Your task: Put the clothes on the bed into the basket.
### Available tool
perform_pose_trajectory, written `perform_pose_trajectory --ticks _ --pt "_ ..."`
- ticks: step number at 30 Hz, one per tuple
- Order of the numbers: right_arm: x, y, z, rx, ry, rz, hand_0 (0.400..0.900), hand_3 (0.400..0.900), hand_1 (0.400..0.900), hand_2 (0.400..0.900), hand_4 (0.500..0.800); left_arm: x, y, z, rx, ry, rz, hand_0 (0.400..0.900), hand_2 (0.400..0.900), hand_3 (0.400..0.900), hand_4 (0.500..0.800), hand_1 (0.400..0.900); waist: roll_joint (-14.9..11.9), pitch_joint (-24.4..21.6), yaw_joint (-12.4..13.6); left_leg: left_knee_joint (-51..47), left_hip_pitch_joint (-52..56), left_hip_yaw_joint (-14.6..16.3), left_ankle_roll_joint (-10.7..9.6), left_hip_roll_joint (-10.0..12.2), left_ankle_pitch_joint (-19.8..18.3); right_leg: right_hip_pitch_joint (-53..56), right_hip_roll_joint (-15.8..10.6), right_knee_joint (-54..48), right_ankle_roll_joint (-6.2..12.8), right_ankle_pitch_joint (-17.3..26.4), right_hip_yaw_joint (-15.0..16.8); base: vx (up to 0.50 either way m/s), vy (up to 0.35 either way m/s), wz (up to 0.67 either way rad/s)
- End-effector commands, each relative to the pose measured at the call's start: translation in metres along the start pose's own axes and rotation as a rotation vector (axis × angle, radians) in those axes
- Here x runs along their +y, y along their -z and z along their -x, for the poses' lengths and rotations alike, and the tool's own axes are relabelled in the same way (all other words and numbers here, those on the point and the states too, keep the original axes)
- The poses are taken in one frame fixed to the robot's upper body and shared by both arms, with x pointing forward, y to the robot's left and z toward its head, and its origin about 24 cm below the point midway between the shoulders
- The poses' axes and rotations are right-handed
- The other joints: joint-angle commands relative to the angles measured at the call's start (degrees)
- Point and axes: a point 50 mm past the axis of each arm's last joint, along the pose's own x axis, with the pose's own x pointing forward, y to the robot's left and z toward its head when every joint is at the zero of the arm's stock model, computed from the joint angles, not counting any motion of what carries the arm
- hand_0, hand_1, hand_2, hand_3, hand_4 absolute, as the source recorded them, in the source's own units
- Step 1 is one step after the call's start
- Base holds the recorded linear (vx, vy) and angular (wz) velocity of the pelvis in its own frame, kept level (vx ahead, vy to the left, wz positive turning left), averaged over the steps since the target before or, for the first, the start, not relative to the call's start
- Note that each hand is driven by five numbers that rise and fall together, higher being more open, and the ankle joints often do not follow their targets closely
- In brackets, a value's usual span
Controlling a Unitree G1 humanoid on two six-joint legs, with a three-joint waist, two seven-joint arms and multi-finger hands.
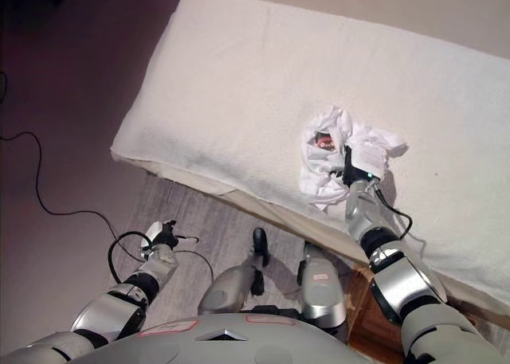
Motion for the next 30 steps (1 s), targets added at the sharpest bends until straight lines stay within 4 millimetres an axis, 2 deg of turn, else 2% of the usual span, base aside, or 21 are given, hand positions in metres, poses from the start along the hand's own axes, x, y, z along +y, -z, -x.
perform_pose_trajectory --ticks 1,7,8,9,10,12,13,14,15,16,17,19,20,23,27,30 --pt "0.033 0.013 0.018 0.065 -0.121 0.024 0.400 0.400 0.400 0.400 0.500 0.010 0.011 -0.004 0.061 -0.066 -0.081 0.900 0.900 0.900 0.800 0.900 -1.21 -1.53 -1.02 0.16 7.04 2.79 -0.27 -0.21 -5.09 1.76 -0.94 -0.01 4.17 -3.59 8.34 0.04 0.034 -0.05" --pt "0.040 0.035 0.026 0.142 -0.143 0.034 0.400 0.400 0.400 0.400 0.500 0.005 0.020 -0.001 0.081 -0.054 -0.097 0.900 0.900 0.900 0.800 0.900 -1.25 -2.09 -1.61 0.16 8.91 3.57 0.20 -0.65 -6.22 2.88 -0.98 -0.01 4.47 -3.35 9.24 -0.01 0.045 -0.14" --pt "0.044 0.048 0.032 0.196 -0.153 0.039 0.400 0.400 0.400 0.400 0.500 0.004 0.021 -0.001 0.081 -0.050 -0.104 0.900 0.900 0.900 0.800 0.900 -1.25 -2.38 -1.97 0.16 9.46 4.15 0.27 -0.78 -6.59 3.15 -1.01 -0.01 4.59 -3.15 9.74 -0.03 0.046 -0.20" --pt "0.044 0.048 0.032 0.196 -0.153 0.039 0.400 0.400 0.400 0.400 0.500 0.004 0.021 -0.001 0.081 -0.050 -0.104 0.900 0.900 0.900 0.800 0.900 -1.26 -2.36 -1.92 0.16 9.50 4.20 0.27 -0.78 -6.61 3.17 -1.00 -0.01 4.59 -3.15 9.79 -0.04 0.058 -0.27" --pt "0.047 0.065 0.039 0.273 -0.163 0.035 0.400 0.400 0.400 0.400 0.500 0.001 0.023 0.000 0.085 -0.043 -0.107 0.900 0.900 0.900 0.800 0.900 -1.44 -2.91 -2.42 0.16 10.20 4.66 0.41 -0.85 -7.04 3.49 -0.94 -0.01 4.73 -2.99 10.24 -0.01 0.025 -0.15" --pt "0.048 0.073 0.042 0.303 -0.167 0.030 0.400 0.400 0.400 0.400 0.500 0.001 0.023 0.000 0.083 -0.043 -0.111 0.900 0.900 0.900 0.800 0.900 -1.62 -3.12 -2.68 0.16 10.68 5.05 0.52 -0.84 -7.29 3.69 -0.86 -0.01 4.79 -2.88 10.64 -0.03 0.034 -0.30" --pt "0.052 0.091 0.052 0.377 -0.179 0.017 0.400 0.400 0.400 0.400 0.500 0.002 0.026 0.000 0.089 -0.043 -0.117 0.900 0.900 0.900 0.800 0.900 -2.05 -3.62 -3.46 0.16 11.43 5.84 0.72 -0.94 -7.69 3.92 -0.71 -0.01 4.92 -2.50 11.41 -0.06 0.045 -0.48" --pt "0.052 0.101 0.057 0.418 -0.178 0.013 0.400 0.400 0.400 0.400 0.500 0.003 0.028 0.000 0.091 -0.044 -0.124 0.900 0.900 0.900 0.800 0.900 -2.30 -3.90 -3.86 0.16 11.88 6.27 0.83 -0.98 -8.00 4.08 -0.57 -0.01 5.01 -2.41 11.92 -0.05 0.035 -0.37" --pt "0.052 0.101 0.057 0.418 -0.178 0.013 0.400 0.400 0.400 0.400 0.500 0.003 0.028 0.000 0.091 -0.044 -0.125 0.900 0.900 0.900 0.800 0.900 -2.30 -3.86 -3.79 0.16 11.94 6.33 0.83 -0.97 -8.02 4.12 -0.55 -0.01 5.01 -2.41 11.98 -0.04 0.033 -0.53" --pt "0.050 0.120 0.065 0.498 -0.174 0.001 0.400 0.400 0.400 0.400 0.500 0.005 0.031 0.000 0.098 -0.048 -0.131 0.900 0.900 0.900 0.800 0.900 -2.92 -4.54 -4.66 0.16 12.90 7.63 1.16 -1.07 -8.69 4.37 -0.16 -0.01 5.22 -2.11 13.26 -0.03 0.022 -0.40" --pt "0.050 0.121 0.066 0.498 -0.174 0.001 0.400 0.400 0.400 0.400 0.500 0.005 0.031 0.000 0.098 -0.048 -0.131 0.900 0.900 0.900 0.800 0.900 -2.92 -4.50 -4.54 0.16 12.99 7.74 1.16 -1.06 -8.73 4.41 -0.13 -0.01 5.22 -2.10 13.37 -0.05 0.034 -0.62" --pt "0.047 0.141 0.075 0.592 -0.164 -0.017 0.400 0.400 0.400 0.400 0.500 0.007 0.031 -0.001 0.097 -0.051 -0.137 0.900 0.900 0.900 0.800 0.900 -3.79 -5.44 -5.63 0.16 13.99 9.72 1.60 -1.18 -9.43 4.35 0.43 -0.01 5.63 -1.23 15.36 -0.06 0.026 -0.59" --pt "0.047 0.141 0.075 0.592 -0.164 -0.018 0.400 0.400 0.400 0.400 0.500 0.007 0.031 -0.001 0.097 -0.051 -0.137 0.900 0.900 0.900 0.800 0.900 -3.79 -5.42 -5.52 0.16 14.04 9.82 1.60 -1.17 -9.46 4.36 0.46 -0.01 5.63 -1.22 15.46 -0.06 0.026 -0.57" --pt "0.038 0.167 0.085 0.711 -0.140 -0.049 0.400 0.400 0.400 0.400 0.500 0.013 0.029 -0.003 0.091 -0.060 -0.143 0.900 0.900 0.900 0.800 0.900 -4.77 -6.48 -6.78 0.16 15.31 12.17 2.08 -1.26 -9.94 4.40 1.17 -0.01 6.37 -0.26 17.83 -0.07 0.026 -0.53" --pt "0.032 0.182 0.092 0.783 -0.111 -0.082 0.400 0.400 0.400 0.400 0.500 0.018 0.024 -0.006 0.072 -0.073 -0.144 0.900 0.900 0.900 0.800 0.900 -5.29 -6.71 -7.71 0.16 16.22 13.74 2.49 -1.38 -10.23 4.44 1.68 0.12 6.90 0.43 19.52 -0.06 0.026 -0.34" --pt "0.029 0.204 0.110 0.924 -0.081 -0.149 0.400 0.400 0.400 0.400 0.500 0.020 0.022 -0.006 0.064 -0.070 -0.149 0.900 0.900 0.900 0.800 0.900 -5.31 -7.39 -8.81 0.16 17.65 14.90 2.78 -1.32 -10.83 5.16 2.05 0.14 7.38 0.56 20.41 -0.04 0.030 -0.19"
